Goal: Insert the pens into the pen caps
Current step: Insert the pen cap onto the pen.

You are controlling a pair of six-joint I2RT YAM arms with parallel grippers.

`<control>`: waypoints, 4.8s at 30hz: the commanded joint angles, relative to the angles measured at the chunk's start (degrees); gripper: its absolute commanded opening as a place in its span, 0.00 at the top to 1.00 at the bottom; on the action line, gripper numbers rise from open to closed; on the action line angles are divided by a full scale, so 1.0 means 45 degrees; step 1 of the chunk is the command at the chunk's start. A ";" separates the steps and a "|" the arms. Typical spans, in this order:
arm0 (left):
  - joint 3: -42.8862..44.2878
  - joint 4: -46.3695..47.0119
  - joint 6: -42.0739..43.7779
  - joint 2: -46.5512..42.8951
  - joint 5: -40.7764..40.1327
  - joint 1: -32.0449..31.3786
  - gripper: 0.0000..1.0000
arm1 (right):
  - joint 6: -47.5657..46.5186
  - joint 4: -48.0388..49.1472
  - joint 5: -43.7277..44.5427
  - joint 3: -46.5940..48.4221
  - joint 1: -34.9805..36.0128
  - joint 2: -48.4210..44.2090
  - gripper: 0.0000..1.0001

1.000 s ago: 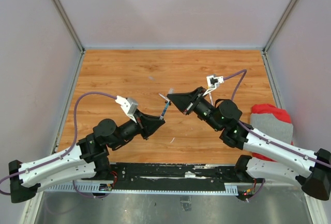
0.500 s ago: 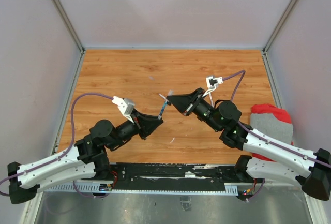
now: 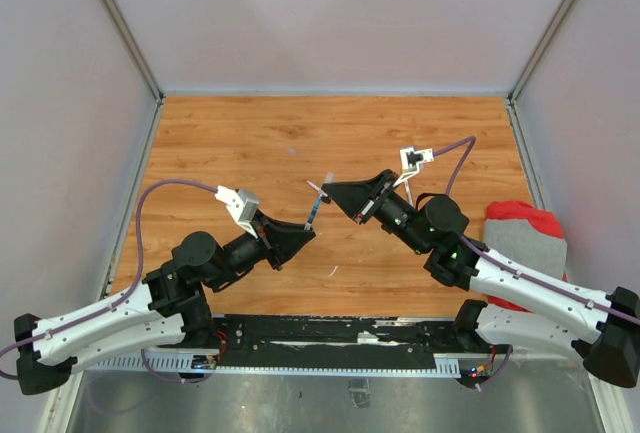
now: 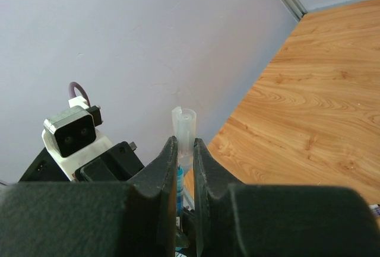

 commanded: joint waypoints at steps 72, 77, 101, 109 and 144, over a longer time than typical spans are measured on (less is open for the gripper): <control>0.0064 0.0626 0.0231 0.0013 -0.0599 -0.0106 1.00 | 0.1810 0.2140 -0.1444 -0.1212 0.0137 0.0768 0.90; 0.0208 0.1314 0.0596 0.0339 -0.0844 -0.0114 1.00 | 0.1835 0.2258 -0.1841 -0.0780 0.0147 0.0968 0.91; 0.0600 0.1246 0.0764 0.0805 -0.0188 -0.0111 0.99 | -0.1910 -0.3933 0.1399 0.0845 0.0147 -0.1935 0.29; 0.0644 0.1152 0.0782 0.0839 0.0082 -0.0099 0.99 | -0.2504 -0.4989 0.1259 0.2948 0.0147 -0.1104 0.28; 0.1658 0.1199 0.1137 0.1551 0.0342 -0.0108 1.00 | -0.1267 -0.5409 -0.0539 0.2712 0.0147 0.0530 0.98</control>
